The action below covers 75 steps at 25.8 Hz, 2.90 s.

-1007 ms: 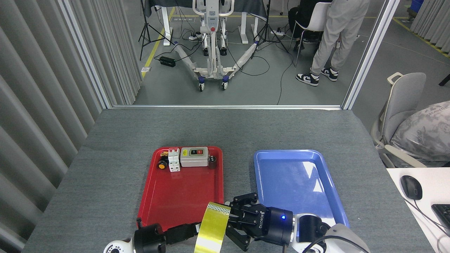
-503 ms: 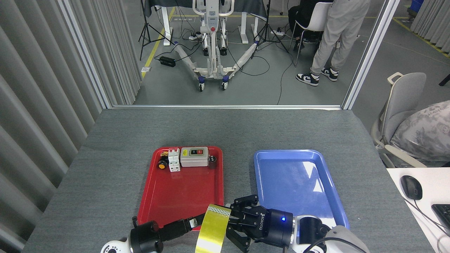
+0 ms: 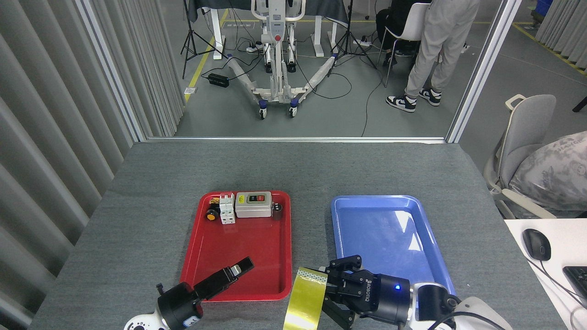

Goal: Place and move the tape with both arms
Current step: 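Grasp the tape with the right gripper and open the left gripper, then carry the tape with the right gripper over the blue tray, then lower the tape into the blue tray and open the right gripper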

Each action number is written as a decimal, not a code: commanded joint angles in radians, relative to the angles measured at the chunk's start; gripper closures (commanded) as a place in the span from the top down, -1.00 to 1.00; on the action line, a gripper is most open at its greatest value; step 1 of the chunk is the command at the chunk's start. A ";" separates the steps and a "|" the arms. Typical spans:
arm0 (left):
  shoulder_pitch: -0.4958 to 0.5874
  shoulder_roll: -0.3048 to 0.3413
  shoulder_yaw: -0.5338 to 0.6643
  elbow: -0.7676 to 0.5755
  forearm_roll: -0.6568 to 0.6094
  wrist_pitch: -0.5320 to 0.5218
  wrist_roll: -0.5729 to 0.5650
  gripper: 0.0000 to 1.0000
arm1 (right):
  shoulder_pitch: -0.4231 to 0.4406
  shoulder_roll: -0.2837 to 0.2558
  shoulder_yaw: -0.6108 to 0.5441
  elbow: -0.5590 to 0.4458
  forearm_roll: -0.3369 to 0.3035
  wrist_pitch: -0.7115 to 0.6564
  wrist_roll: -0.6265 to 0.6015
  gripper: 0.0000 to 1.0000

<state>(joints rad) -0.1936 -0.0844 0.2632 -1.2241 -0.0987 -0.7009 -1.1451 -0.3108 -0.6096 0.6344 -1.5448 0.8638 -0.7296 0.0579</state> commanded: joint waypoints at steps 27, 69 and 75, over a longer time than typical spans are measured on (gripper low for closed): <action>0.097 0.040 -0.119 -0.218 -1.225 0.735 1.117 0.98 | -0.122 0.039 -0.358 0.426 -0.019 0.654 0.706 -0.65; 0.171 0.104 -0.196 -0.290 -1.245 0.485 1.240 0.98 | -0.370 0.188 -0.222 0.859 -0.012 0.645 0.700 -0.31; 0.171 0.103 -0.199 -0.287 -1.245 0.485 1.239 0.98 | -0.369 0.185 -0.222 0.859 -0.009 0.645 0.685 -0.15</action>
<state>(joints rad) -0.0226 0.0191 0.0668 -1.5134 -1.3440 -0.2161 0.0936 -0.6807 -0.4230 0.4129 -0.6860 0.8539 -0.0811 0.7688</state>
